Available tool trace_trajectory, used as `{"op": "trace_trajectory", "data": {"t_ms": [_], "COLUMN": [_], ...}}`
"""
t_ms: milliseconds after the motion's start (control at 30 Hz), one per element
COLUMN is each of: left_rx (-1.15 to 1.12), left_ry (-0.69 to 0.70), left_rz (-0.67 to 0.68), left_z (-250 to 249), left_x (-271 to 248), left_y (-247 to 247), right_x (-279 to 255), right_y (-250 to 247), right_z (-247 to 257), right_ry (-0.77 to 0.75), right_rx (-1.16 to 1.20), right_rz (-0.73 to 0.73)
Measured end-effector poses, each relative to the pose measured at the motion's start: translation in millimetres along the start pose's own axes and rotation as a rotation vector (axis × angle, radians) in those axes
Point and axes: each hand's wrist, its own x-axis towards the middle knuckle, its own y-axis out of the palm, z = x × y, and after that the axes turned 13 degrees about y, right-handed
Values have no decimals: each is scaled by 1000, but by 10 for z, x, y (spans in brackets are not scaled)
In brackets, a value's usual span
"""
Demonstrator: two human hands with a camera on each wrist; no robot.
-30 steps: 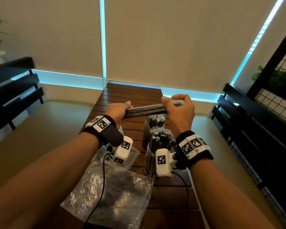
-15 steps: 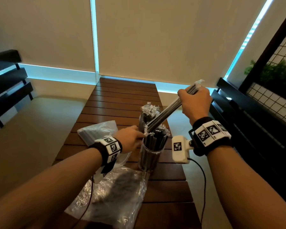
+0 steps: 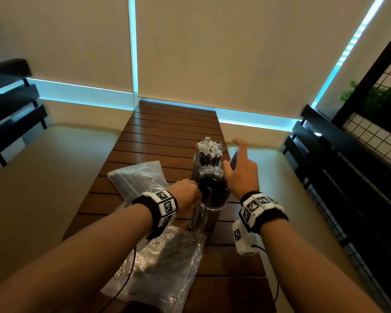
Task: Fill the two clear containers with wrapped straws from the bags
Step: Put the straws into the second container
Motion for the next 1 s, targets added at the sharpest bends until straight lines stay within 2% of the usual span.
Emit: {"op": "trace_trajectory", "data": {"t_ms": [67, 167, 300, 400, 500, 567, 667, 800, 900, 1000], "left_rx": [-19, -39, -17, 29, 56, 18, -59, 96, 200, 222], "left_ry": [16, 4, 25, 44, 52, 39, 31, -146, -285, -387], "left_rz": [-40, -52, -47, -32, 4, 22, -90, -217, -155, -58], "left_z": [-10, 7, 34, 42, 45, 65, 128, 319, 486, 594], "left_x": [-7, -13, -2, -1, 1, -23, -120, -251, -341, -431], "left_y": [18, 36, 40, 51, 50, 29, -17, -149, -199, -152], "right_x": [-102, -202, -126, -128, -221, -256, -227, -139, -184, -225], "right_y": [149, 243, 265, 295, 324, 308, 273, 283, 374, 447], "right_z": [-123, -213, -144, -82, -142, -171, -112, 5, 3, -42], "right_ry": [-37, -124, -226, -292, -191, -164, -121, -156, -165, -198], "right_rx": [-201, -488, -422, -444, -455, -452, -432, -408, -552, -623], "right_rz": [57, -29, -84, 92, 326, 372, 411, 247, 386, 391]}}
